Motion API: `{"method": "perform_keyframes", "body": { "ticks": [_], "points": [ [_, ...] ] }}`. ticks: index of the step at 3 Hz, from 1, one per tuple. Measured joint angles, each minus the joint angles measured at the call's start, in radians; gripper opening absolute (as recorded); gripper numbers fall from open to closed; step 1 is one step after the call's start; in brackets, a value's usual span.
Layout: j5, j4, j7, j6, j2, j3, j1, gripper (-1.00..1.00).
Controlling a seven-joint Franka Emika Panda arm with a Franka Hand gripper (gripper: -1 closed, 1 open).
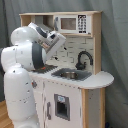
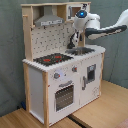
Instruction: Play with the kitchen
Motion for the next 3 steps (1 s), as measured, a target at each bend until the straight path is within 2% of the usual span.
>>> {"method": "perform_keyframes", "body": {
  "ticks": [1,2,3],
  "points": [
    [0.038,-0.001,0.000,-0.059,0.089,0.001,0.000,1.00],
    [0.092,-0.001,0.000,-0.136,0.136,0.001,0.000,1.00],
    [0.161,-0.001,0.000,-0.220,0.157,0.000,-0.007,1.00]
  ]
}}
